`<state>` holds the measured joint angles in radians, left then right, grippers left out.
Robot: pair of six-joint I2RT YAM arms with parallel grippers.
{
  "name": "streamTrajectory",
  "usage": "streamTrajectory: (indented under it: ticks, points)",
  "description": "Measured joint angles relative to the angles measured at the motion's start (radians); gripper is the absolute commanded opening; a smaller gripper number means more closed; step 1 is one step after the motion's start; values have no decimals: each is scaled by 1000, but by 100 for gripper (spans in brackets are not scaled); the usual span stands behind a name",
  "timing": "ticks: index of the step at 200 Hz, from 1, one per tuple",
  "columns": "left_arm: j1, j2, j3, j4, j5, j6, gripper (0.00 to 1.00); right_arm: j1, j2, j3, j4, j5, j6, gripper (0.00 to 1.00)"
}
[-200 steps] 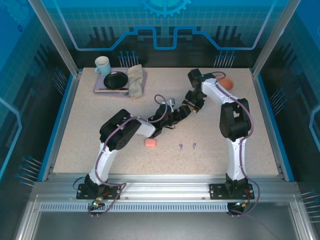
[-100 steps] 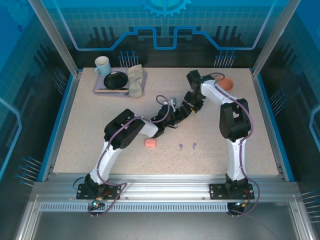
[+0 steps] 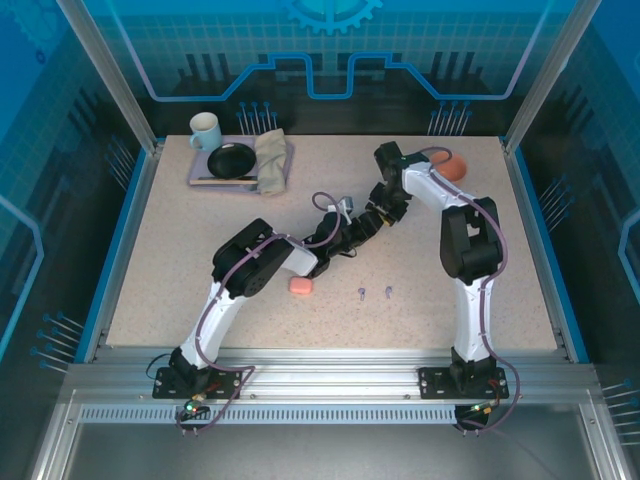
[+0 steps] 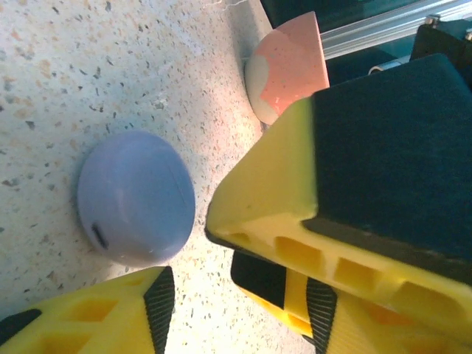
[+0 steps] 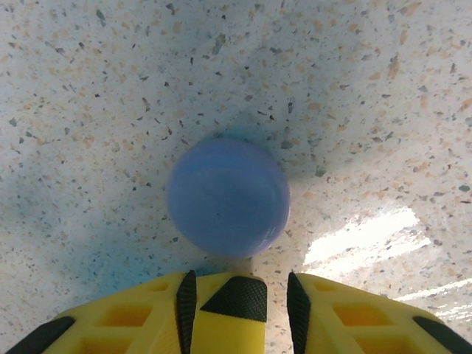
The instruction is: Insert the wireless bluetooth earbuds into the charging case
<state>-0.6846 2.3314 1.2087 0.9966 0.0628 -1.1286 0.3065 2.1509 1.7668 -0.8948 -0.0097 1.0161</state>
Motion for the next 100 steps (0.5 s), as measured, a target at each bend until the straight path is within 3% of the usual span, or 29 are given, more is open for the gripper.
streamTrajectory:
  ticks: [54,100]
  points:
    - [2,-140,-166,-10,1,-10,75,-18,-19,56,-34,-28,-21,65]
    - [21,-323,-201,-147,6,18,92,-22,26,182,-44,-24,-88,68]
